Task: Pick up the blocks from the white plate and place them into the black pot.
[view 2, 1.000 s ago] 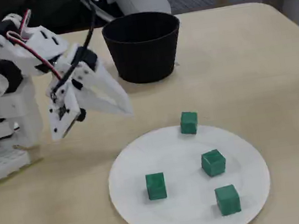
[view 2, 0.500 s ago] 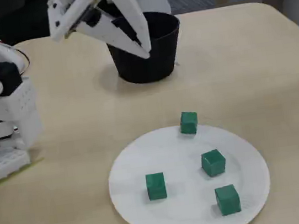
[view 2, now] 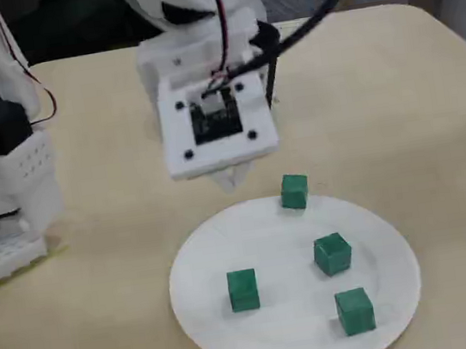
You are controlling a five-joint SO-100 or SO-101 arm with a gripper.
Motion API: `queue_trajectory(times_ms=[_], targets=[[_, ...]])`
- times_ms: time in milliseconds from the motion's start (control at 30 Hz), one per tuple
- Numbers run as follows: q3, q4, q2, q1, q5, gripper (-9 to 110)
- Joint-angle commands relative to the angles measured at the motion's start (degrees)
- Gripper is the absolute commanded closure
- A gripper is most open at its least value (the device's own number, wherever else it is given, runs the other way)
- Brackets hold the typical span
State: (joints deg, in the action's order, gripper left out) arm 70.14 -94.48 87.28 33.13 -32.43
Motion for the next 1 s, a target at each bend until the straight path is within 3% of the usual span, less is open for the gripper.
queue_trajectory(times_ms=[0,167,333,433,967], targets=[[-3.69,-0.18,-2.55,1.49,-1.32,104],[-9.14,-0.18,-10.99,1.93,-1.93,103],[-11.07,0.88,-12.83,2.02,-3.25,76],[-12.48,0.97,-14.41,2.46,-2.02,70],[-24.79,0.97,-29.53,1.49,3.34,63]])
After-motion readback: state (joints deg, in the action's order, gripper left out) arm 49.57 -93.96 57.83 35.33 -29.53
